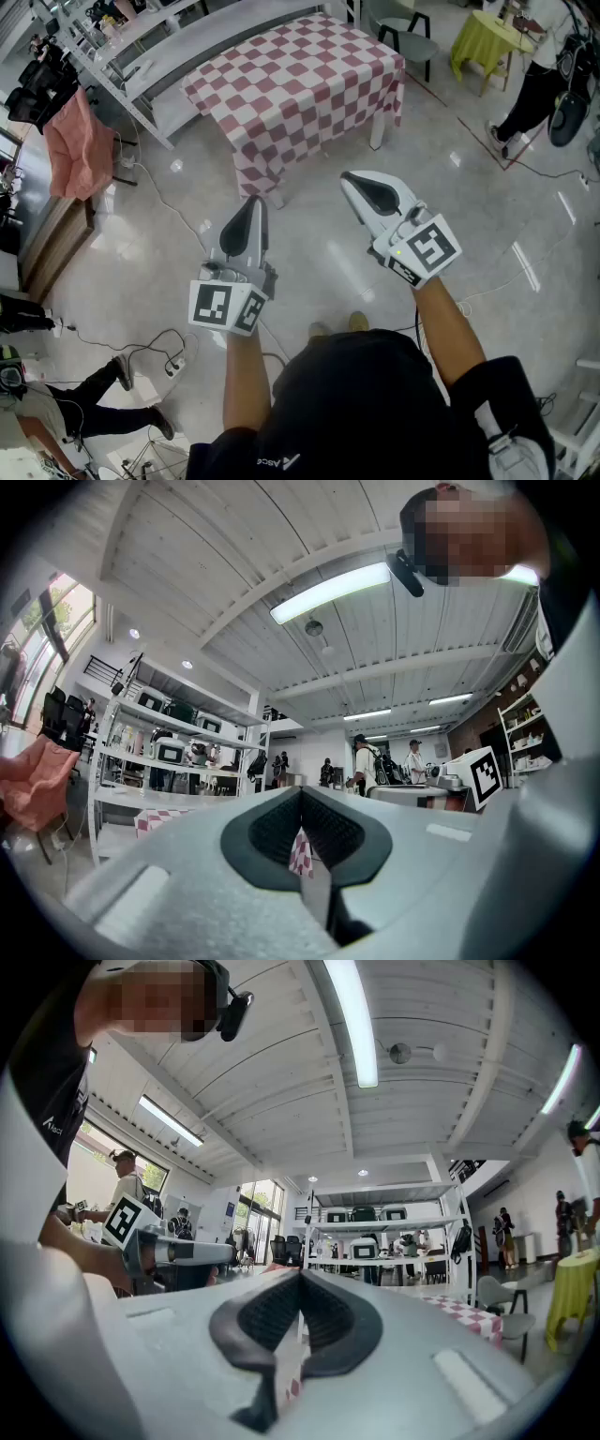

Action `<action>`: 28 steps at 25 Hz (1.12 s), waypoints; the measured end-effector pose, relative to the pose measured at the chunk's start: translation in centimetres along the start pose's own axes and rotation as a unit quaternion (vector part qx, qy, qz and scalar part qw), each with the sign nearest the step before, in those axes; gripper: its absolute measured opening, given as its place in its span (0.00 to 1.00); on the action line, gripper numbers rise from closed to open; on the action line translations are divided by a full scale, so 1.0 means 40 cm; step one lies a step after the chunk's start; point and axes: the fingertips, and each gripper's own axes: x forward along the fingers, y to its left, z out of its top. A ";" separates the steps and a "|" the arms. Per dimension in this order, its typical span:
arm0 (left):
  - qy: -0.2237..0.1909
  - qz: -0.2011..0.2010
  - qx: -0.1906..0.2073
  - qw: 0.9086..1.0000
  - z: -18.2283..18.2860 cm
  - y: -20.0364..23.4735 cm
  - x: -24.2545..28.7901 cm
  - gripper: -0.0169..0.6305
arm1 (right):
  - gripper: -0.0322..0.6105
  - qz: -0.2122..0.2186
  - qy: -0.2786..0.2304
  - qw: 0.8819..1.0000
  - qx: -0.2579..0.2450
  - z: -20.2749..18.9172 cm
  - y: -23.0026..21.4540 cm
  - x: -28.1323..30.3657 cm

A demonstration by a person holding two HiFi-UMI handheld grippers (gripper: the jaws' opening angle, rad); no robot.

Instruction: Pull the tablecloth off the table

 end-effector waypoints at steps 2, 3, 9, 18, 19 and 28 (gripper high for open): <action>0.001 0.000 0.001 1.000 0.003 -0.007 0.010 0.04 | 0.05 0.002 -0.002 1.000 0.001 0.006 -0.010 -0.004; 0.002 0.000 0.001 1.000 0.003 -0.011 0.016 0.04 | 0.05 0.004 -0.003 1.000 0.001 0.008 -0.016 -0.006; 0.004 0.006 0.001 1.000 -0.006 -0.029 0.073 0.04 | 0.05 0.004 -0.007 1.000 0.005 0.011 -0.083 -0.016; 0.008 0.023 0.008 1.000 -0.041 -0.049 0.181 0.04 | 0.05 0.005 -0.007 1.000 -0.002 -0.011 -0.217 -0.043; 0.008 0.026 0.007 1.000 -0.045 -0.044 0.194 0.04 | 0.05 0.004 -0.007 1.000 -0.003 -0.015 -0.233 -0.041; 0.002 0.042 0.003 0.999 -0.079 0.044 0.360 0.04 | 0.05 -0.009 0.005 1.000 -0.001 -0.071 -0.404 0.046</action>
